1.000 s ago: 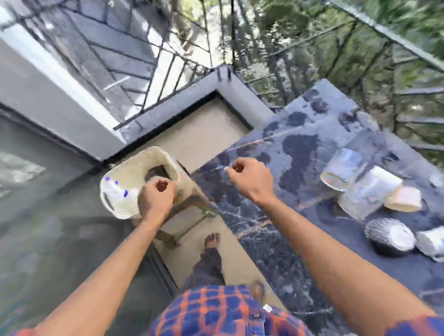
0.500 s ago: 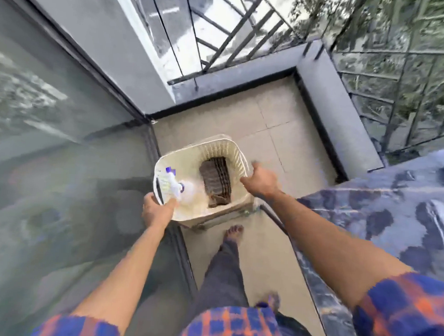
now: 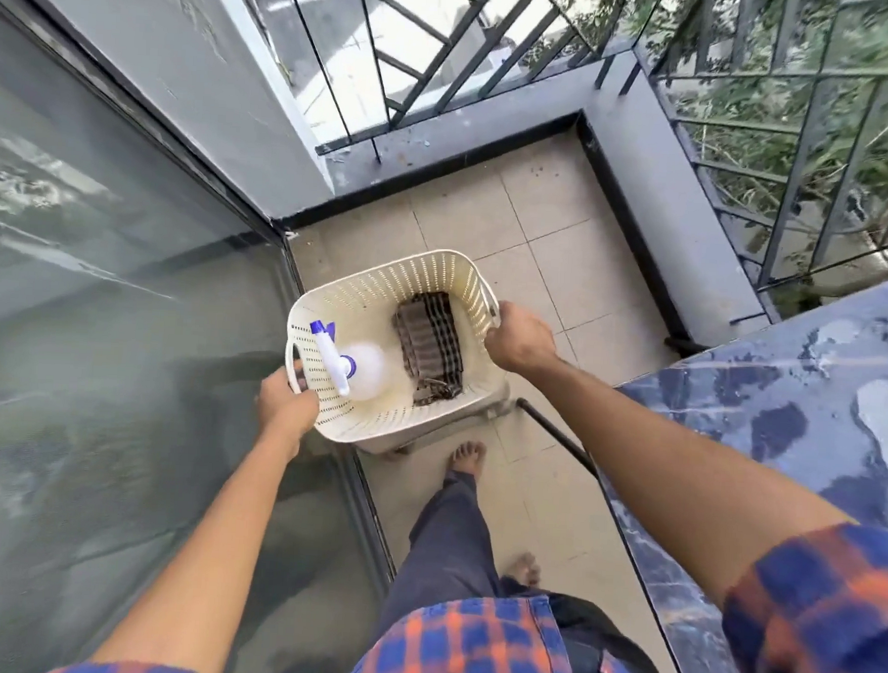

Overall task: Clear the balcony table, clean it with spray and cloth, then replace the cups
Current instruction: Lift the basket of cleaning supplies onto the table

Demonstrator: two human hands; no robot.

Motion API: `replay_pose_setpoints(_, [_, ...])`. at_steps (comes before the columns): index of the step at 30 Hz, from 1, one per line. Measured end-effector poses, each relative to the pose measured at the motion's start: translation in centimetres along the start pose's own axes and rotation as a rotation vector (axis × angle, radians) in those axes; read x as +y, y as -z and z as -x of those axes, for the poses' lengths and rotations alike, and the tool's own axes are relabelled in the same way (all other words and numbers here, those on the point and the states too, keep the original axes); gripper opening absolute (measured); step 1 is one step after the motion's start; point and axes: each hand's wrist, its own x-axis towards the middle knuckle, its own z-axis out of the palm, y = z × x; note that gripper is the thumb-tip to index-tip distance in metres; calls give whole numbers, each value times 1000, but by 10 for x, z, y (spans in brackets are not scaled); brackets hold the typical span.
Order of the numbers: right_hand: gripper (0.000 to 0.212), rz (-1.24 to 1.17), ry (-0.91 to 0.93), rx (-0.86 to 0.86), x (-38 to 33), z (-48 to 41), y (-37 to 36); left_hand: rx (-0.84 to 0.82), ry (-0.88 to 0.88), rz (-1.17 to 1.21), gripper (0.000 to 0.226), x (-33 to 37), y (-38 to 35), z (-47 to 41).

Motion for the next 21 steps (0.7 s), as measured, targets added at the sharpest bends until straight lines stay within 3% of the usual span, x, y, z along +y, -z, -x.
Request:
replay_pose_setpoints(10, [21, -148, 133, 219, -4, 111, 113, -41, -303, -19, 35, 124, 81, 67])
replay_pose_setpoints(14, [9, -155, 117, 352, 38, 178, 149, -165, -503, -146, 36, 175, 73, 114])
replay_pose_setpoints(18, [9, -252, -3, 478, 107, 246, 157, -370, -665, -232, 18, 201, 32, 174])
replay_pose_setpoints(21, [22, -369, -153, 553, 159, 299, 146, -580, -679, -276, 41, 204, -12, 209])
